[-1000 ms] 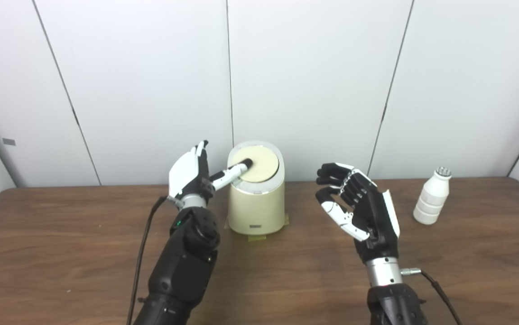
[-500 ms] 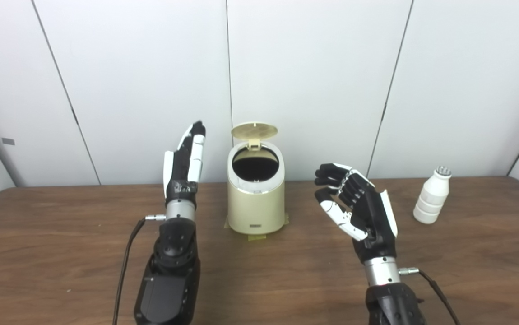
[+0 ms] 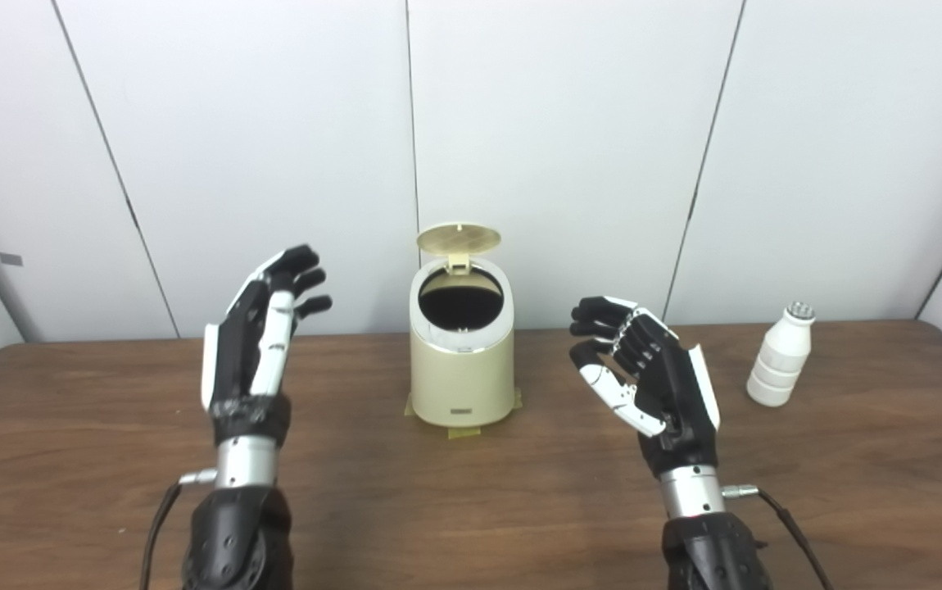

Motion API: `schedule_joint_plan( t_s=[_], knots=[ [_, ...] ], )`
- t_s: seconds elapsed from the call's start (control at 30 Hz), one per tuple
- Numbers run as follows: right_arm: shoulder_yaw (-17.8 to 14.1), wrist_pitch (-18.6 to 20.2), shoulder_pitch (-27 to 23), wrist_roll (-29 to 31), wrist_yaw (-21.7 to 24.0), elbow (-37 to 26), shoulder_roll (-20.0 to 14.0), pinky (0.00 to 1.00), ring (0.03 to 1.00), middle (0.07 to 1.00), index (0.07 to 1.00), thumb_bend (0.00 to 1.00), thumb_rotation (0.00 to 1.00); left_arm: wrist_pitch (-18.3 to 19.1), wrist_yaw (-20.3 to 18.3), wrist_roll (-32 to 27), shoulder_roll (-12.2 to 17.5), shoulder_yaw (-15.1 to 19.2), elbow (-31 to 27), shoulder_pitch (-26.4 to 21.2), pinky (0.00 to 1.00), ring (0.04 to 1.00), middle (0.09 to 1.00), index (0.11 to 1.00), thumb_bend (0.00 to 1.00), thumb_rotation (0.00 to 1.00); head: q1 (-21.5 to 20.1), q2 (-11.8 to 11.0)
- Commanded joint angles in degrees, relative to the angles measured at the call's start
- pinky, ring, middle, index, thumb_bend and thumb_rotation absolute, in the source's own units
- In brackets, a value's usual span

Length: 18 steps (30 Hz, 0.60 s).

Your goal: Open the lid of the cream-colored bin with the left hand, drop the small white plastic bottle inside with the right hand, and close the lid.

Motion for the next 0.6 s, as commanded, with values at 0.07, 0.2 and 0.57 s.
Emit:
schedule_joint_plan(
  t_s=[0.07, 0.2, 0.57],
  knots=[
    [-1.5, -1.0, -2.8, 0.4, -0.8, -0.7, -0.8, 0.58, 0.663, 0.680, 0.657, 0.34, 0.32, -3.5, 0.1, 0.4, 0.2, 0.2, -2.3, 0.3, 0.68, 0.756, 0.762, 0.738, 0.26, 0.56, 0.1, -0.1],
    [-2.4, -3.7, -3.6, 0.8, -0.7, 1.0, -1.6, 0.59, 0.668, 0.687, 0.667, 0.34, 0.31, -4.9, 0.4, 1.1, 0.5, 0.4, -2.5, 1.7, 0.66, 0.740, 0.742, 0.720, 0.27, 0.55, -0.1, -0.1],
    [-4.6, -3.7, -10.7, -0.5, -2.4, -0.2, -4.7, 0.59, 0.674, 0.686, 0.664, 0.39, 0.33, -6.1, -0.2, -0.1, 0.8, 0.6, -2.6, 3.8, 0.65, 0.742, 0.751, 0.738, 0.26, 0.55, -2.0, 0.3]
  ],
)
